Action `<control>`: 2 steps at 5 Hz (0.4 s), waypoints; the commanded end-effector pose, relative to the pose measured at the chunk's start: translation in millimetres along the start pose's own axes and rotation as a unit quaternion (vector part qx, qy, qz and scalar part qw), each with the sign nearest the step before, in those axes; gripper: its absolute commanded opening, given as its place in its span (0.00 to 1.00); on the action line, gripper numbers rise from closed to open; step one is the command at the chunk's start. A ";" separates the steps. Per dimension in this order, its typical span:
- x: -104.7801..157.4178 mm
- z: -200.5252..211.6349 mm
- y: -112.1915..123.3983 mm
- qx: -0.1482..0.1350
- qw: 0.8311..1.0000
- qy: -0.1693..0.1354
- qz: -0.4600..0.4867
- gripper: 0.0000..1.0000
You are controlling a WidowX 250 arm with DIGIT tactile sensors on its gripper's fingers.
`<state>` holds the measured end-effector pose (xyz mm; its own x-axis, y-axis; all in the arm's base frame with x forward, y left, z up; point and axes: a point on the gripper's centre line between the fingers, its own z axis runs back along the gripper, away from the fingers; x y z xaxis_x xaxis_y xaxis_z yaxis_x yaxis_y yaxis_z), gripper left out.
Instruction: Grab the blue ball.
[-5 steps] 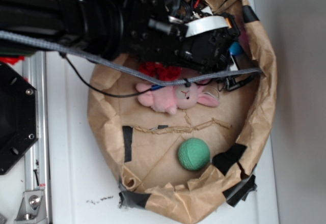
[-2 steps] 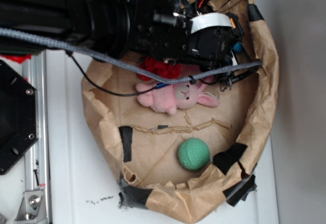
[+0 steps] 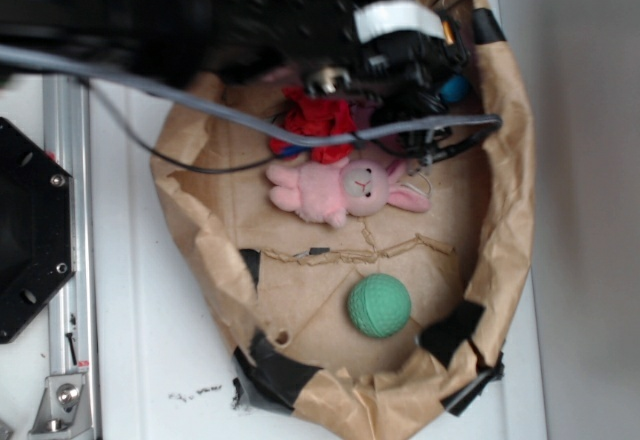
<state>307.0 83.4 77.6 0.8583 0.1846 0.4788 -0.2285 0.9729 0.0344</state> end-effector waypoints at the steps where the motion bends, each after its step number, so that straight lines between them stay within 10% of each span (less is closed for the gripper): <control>1: 25.2 114.4 -5.4 -0.012 0.998 0.014 -0.068 0.00; 2: 18.4 108.5 -21.1 -0.104 0.985 0.136 -0.018 0.00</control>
<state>264.5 32.6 155.3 0.9742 0.1490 0.1693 -0.1259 0.9822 -0.1396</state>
